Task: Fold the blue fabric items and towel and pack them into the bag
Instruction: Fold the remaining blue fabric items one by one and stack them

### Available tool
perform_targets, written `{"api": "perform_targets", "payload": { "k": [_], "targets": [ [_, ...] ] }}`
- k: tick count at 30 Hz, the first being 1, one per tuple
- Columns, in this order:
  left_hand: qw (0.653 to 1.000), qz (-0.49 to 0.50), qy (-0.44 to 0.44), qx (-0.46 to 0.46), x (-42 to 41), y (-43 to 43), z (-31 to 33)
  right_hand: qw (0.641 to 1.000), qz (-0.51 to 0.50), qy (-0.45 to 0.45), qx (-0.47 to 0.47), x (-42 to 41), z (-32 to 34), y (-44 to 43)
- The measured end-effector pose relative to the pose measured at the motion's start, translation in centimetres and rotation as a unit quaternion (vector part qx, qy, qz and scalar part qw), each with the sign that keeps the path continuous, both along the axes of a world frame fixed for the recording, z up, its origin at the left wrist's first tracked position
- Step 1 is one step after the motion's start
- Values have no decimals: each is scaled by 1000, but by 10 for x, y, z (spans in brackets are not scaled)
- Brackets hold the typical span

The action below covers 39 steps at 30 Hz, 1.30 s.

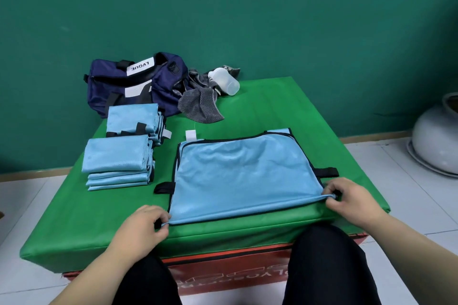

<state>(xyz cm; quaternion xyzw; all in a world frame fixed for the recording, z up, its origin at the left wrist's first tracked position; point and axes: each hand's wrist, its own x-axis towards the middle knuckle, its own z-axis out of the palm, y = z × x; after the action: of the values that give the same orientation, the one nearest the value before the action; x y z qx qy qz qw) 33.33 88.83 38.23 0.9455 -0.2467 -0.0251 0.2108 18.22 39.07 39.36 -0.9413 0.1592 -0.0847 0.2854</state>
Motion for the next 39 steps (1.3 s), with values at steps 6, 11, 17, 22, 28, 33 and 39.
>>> {"api": "perform_targets", "payload": {
  "k": [6,11,17,22,28,33,39],
  "targets": [
    [998,-47,17,26,-12,13,28,998,58,28,-24,-24,46,-4],
    [997,-66,-7,40,-3,9,56,997,64,29,-17,-20,67,-16],
    [997,-20,-25,72,31,-16,77,996,52,71,-12,19,79,-27],
    [993,42,-22,111,66,-39,76,994,32,105,1,68,79,-39],
    [981,107,-26,158,120,-77,80,989,6,138,-43,142,73,-51],
    [973,95,-66,199,153,-103,63,970,4,213,-120,189,60,-53],
    [991,99,-82,39,119,-100,40,974,60,178,-130,198,53,-24]
  ]
}}
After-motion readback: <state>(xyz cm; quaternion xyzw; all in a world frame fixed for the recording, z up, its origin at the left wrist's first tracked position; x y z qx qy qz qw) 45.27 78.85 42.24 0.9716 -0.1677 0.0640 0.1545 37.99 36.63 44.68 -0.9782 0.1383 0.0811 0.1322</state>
